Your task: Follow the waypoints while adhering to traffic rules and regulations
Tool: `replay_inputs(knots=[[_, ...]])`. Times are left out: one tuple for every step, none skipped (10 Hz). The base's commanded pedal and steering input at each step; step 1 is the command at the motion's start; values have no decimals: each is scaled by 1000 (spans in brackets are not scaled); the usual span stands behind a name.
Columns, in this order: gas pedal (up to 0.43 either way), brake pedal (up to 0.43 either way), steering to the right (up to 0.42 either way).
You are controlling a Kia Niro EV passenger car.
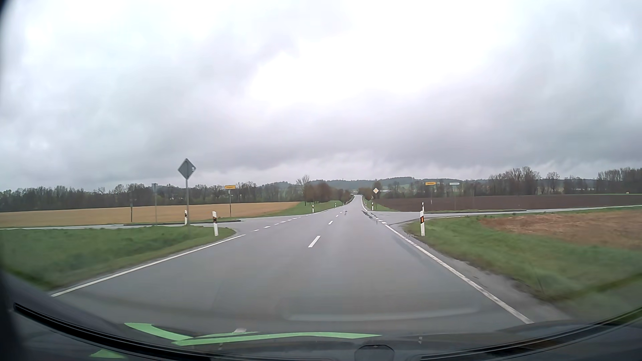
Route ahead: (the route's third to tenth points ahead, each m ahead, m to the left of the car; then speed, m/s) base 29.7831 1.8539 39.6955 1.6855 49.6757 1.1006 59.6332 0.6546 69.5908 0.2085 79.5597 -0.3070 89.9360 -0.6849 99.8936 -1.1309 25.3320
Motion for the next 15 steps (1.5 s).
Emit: replay_inputs(knots=[[138,0,3],[150,0,3],[150,0,3],[150,0,3],[150,0,3],[150,0,3],[150,0,3],[150,0,3],[150,0,3],[150,0,3],[150,0,2],[150,0,2],[150,0,1],[150,0,0],[150,0,0]])
